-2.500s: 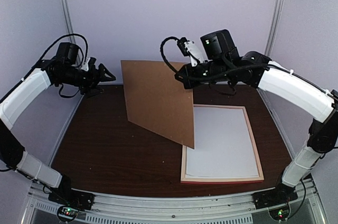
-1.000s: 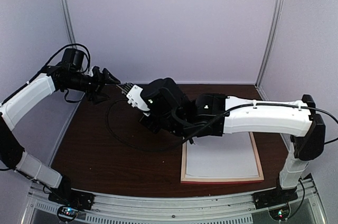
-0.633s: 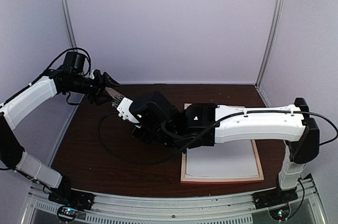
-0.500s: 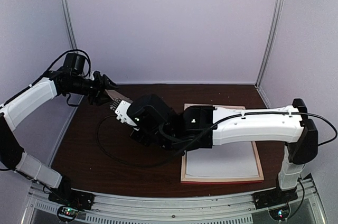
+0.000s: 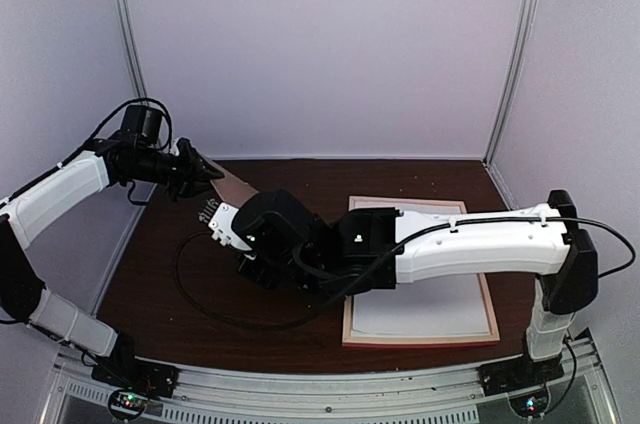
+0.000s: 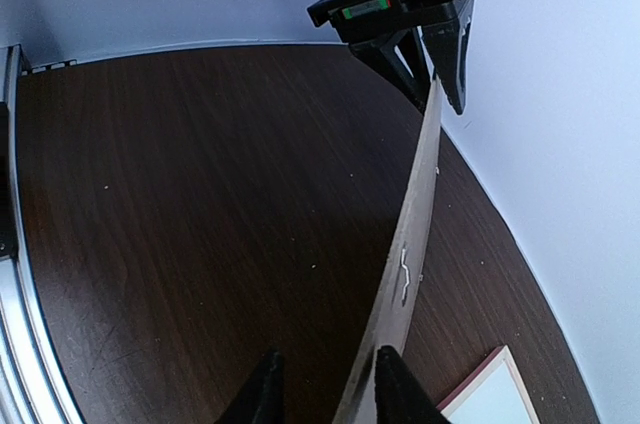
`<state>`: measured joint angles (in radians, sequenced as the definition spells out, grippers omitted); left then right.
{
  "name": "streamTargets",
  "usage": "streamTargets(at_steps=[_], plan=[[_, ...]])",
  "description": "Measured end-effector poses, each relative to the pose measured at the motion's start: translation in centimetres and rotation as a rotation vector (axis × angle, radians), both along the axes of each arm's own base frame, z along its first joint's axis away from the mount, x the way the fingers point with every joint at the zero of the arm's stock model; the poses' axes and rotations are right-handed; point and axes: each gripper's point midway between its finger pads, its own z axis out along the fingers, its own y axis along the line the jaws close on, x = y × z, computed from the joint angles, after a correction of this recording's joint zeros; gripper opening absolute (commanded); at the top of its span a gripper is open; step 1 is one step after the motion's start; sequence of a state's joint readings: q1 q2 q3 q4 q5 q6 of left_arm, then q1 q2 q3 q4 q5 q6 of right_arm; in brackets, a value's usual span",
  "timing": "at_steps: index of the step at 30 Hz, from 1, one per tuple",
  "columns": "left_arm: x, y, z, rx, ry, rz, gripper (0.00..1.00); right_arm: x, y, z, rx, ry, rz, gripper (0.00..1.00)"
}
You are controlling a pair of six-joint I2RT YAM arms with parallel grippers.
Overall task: Put the photo into the frame
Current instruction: Pass from the right arm to the left
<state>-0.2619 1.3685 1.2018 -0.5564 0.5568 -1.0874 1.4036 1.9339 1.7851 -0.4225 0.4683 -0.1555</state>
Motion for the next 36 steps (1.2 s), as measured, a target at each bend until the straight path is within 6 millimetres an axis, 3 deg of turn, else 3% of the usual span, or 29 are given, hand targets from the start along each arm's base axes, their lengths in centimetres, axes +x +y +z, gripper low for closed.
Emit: streamTargets(at_steps=[8,17,21,26,31,36], plan=[[0.0,0.1,-0.3,0.007,0.0,0.002,0.14,-0.8,0.7,-0.1,0.032,0.045,0.024,0.49],[0.3,0.1,-2.1,0.024,0.031,-0.001,0.01,-1.0,0.8,-0.3,0.049,0.073,0.026,0.49],[0.4,-0.1,-3.6,0.023,0.07,-0.001,0.0,-1.3,0.9,-0.9,0.047,0.093,0.031,0.49],[0.5,0.0,-3.8,0.033,0.062,-0.007,0.0,-1.4,1.0,-0.8,0.061,0.102,0.027,0.51],[0.5,-0.1,-3.8,0.047,0.041,-0.027,0.0,-0.4,0.5,-1.1,0.091,0.145,-0.005,0.56],[0.2,-0.2,-3.5,0.076,-0.003,-0.087,0.0,2.4,-1.9,-0.8,0.151,0.228,-0.075,0.6]])
